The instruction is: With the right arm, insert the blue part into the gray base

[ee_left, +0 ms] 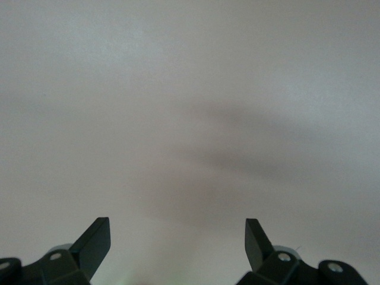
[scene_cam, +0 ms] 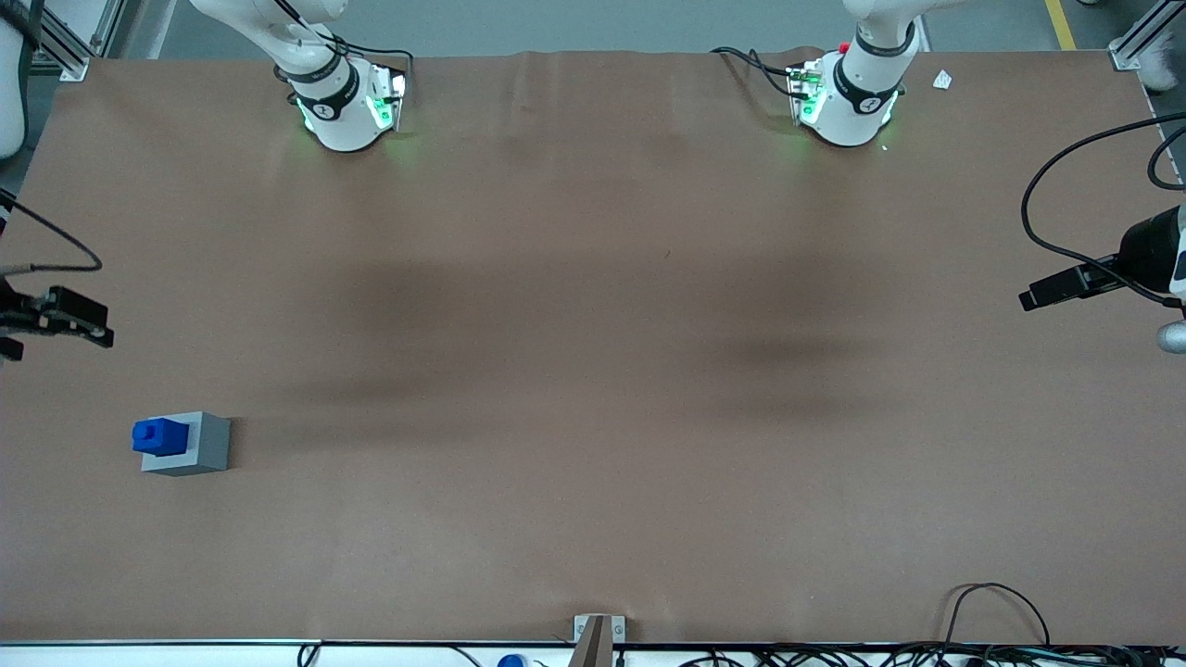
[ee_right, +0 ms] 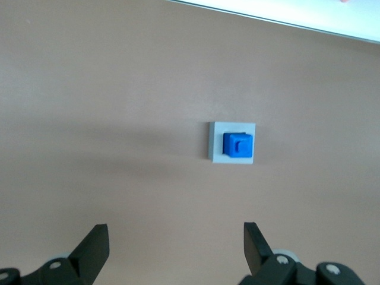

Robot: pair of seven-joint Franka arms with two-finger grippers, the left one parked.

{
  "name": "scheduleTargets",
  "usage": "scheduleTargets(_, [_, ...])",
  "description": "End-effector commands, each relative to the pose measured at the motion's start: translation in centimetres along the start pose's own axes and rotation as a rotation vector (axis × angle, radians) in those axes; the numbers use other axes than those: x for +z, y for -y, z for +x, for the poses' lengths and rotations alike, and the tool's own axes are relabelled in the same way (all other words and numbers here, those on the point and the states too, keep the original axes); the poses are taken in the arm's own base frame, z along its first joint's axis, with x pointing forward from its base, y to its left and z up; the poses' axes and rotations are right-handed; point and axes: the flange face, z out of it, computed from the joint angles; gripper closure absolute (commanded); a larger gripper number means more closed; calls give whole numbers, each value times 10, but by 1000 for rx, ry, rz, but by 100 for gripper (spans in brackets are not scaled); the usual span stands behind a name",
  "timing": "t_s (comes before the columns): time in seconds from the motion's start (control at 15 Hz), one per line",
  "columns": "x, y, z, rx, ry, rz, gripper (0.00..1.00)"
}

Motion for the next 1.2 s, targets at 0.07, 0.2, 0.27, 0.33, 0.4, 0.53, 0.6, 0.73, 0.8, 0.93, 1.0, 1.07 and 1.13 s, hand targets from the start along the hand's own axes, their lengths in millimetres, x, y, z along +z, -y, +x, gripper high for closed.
scheduleTargets(0.07, [-27, 22, -43, 67, 18, 30, 0])
scheduleTargets(0.2, [-17, 26, -66, 72, -9, 47, 0])
scheduleTargets(0.27, [-10, 29, -78, 70, -30, 45, 0])
scheduleTargets(0.33, [-8, 31, -85, 69, -35, 45, 0])
scheduleTargets(0.4, [-4, 32, -89, 69, -29, 46, 0])
scheduleTargets(0.53, [3, 35, -104, 69, -49, 45, 0])
scheduleTargets(0.6, [3, 35, -107, 71, -60, 43, 0])
scheduleTargets(0.73, [1, 32, -107, 81, -61, 43, 0])
scheduleTargets(0.8, [-11, 31, -106, 94, -70, 42, 0])
scheduleTargets(0.93, [-14, 36, -109, 104, -32, 46, 0])
scheduleTargets(1.0, [-15, 36, -108, 107, -33, 46, 0])
scheduleTargets(1.07, [-17, 38, -108, 101, -33, 44, 0])
scheduleTargets(1.13, [-19, 35, -105, 109, -34, 44, 0])
